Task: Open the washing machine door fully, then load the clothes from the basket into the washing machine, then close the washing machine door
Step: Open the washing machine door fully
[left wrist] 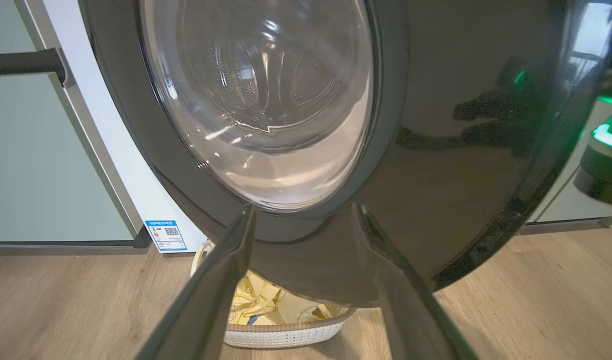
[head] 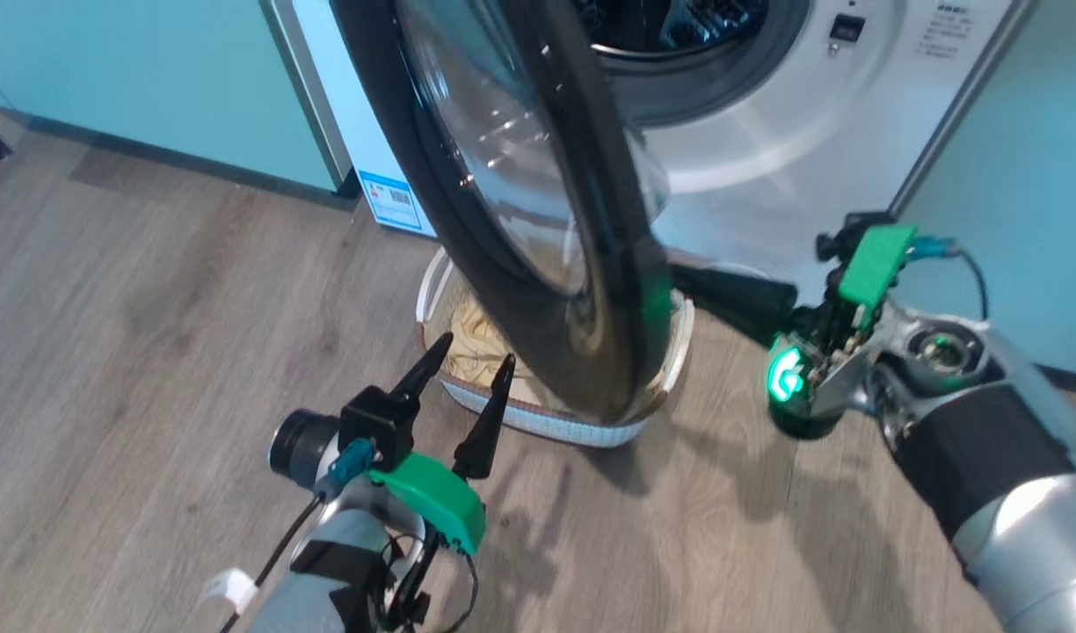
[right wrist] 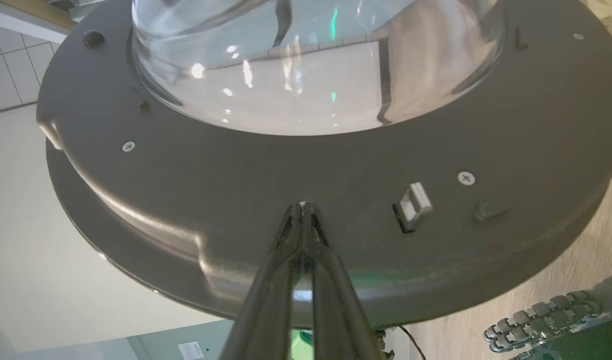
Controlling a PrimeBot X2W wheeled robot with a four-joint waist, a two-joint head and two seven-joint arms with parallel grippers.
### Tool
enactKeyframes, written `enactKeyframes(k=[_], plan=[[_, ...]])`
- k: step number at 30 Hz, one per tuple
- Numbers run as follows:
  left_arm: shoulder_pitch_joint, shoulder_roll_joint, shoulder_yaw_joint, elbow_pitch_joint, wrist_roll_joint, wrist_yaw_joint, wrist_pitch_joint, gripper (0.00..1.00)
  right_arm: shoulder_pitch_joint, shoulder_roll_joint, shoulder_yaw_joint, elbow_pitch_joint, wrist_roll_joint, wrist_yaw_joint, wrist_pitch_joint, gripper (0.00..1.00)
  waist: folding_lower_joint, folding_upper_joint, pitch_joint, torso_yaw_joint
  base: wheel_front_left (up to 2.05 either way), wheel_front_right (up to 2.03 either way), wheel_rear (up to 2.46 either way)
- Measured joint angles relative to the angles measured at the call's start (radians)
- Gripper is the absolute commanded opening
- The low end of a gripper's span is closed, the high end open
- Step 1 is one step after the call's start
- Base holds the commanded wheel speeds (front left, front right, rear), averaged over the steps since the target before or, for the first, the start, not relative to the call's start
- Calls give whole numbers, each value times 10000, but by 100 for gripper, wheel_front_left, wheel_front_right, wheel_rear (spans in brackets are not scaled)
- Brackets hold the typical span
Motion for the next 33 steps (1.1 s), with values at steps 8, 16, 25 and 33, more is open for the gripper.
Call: enactKeyframes(k=[8,16,25,33], plan=[[243,6,23,59,17,-19,0,100,360,35,894,-242,765,0,-487,0,0,0,-371,58,0,0,0],[335,8,29,61,73,-23,0,100,391,44,1083,-324,1080,0,-1104,0,0,0,-362,-12,0,0,0],[308,6,69,19,73,-21,0,100,521,46,368,-711,1080,0,-2215,0,1,0,-196,-137,0,0,0],[304,8,293,-17,73,-13,0,100,1058,46,-1221,-2679,-119,0,-3871,0,1,0,-101,-315,0,0,0]])
